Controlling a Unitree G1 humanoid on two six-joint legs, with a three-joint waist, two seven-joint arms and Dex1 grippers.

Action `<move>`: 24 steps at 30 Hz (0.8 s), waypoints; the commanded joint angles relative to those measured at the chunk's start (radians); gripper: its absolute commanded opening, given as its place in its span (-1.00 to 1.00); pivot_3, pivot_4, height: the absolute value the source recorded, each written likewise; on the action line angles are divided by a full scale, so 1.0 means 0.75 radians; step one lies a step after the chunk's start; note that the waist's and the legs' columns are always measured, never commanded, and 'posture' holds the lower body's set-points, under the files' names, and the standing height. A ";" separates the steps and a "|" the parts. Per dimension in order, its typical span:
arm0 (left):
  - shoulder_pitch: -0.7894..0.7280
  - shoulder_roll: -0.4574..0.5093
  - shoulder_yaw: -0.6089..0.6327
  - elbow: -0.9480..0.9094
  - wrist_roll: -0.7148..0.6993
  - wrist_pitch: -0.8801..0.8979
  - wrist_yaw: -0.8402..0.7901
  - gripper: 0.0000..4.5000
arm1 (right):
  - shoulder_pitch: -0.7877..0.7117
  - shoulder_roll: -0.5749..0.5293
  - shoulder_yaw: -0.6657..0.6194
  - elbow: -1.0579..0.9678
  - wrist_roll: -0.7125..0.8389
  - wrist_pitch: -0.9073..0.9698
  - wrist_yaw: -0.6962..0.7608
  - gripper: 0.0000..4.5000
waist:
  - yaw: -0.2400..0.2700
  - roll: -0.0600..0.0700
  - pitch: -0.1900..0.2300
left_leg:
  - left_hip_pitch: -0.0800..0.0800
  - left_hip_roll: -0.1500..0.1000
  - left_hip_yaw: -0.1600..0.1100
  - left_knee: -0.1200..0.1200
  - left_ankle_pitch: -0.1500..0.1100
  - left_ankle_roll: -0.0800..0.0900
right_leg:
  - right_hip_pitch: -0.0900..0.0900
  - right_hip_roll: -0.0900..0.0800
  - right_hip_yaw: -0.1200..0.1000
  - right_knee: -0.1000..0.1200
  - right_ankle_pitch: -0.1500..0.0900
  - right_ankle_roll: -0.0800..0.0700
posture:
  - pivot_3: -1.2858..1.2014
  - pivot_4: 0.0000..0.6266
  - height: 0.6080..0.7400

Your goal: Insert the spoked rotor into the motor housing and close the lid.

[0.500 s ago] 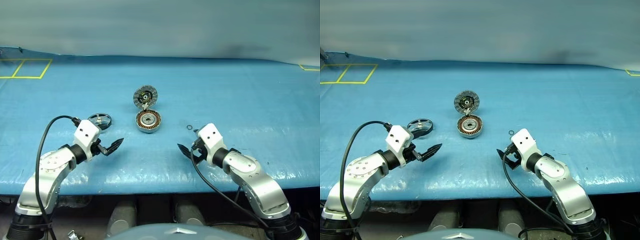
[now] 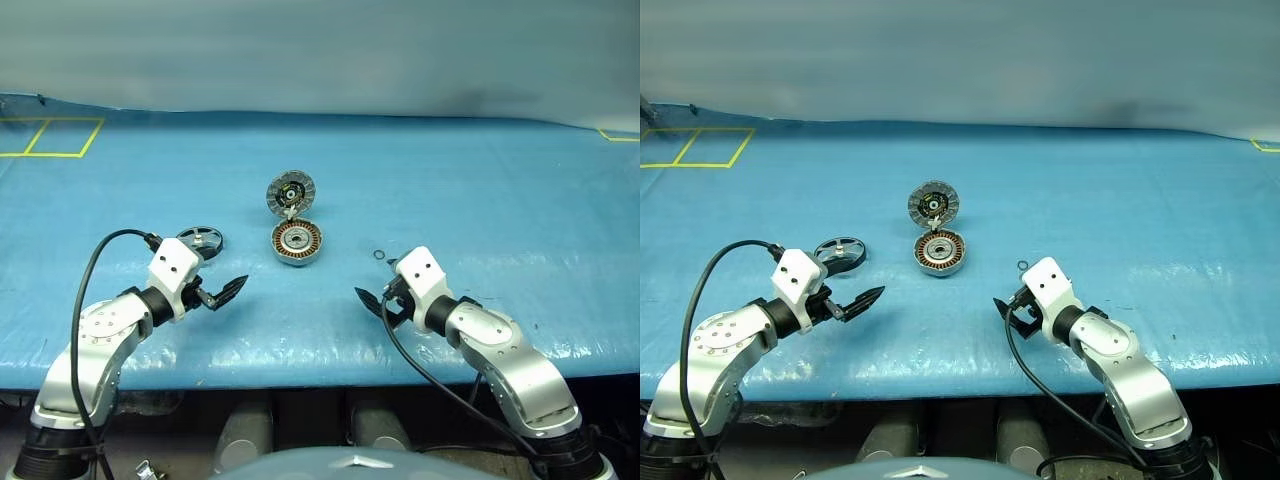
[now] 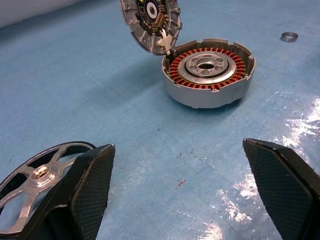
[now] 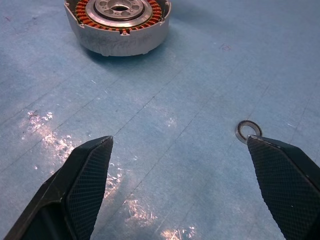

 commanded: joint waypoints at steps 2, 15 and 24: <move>-0.018 0.002 0.008 -0.004 0.002 -0.027 -0.002 0.98 | -0.017 -0.002 -0.010 -0.041 -0.006 -0.007 0.001 1.00 | 0.000 0.000 0.000 | 0.000 0.000 0.000 0.000 0.000 0.000 | 0.000 0.000 0.000 0.000 0.000 0.000 | 0.03 -0.52 1.00; -0.008 0.002 0.016 -0.014 -0.001 -0.020 0.002 0.98 | -0.025 0.001 -0.001 -0.030 -0.006 -0.008 0.003 1.00 | 0.000 0.000 0.000 | 0.000 0.000 0.000 0.000 0.000 0.000 | 0.000 0.000 0.000 0.000 0.000 0.000 | 0.03 -0.52 1.00; -0.023 -0.001 0.011 -0.001 0.003 -0.021 0.007 0.98 | -0.220 -0.198 0.146 -0.013 -0.057 0.018 0.205 1.00 | -0.005 -0.001 0.002 | 0.000 0.000 0.001 0.001 0.000 0.000 | 0.000 0.000 0.000 0.000 0.000 0.000 | 0.03 -0.52 1.00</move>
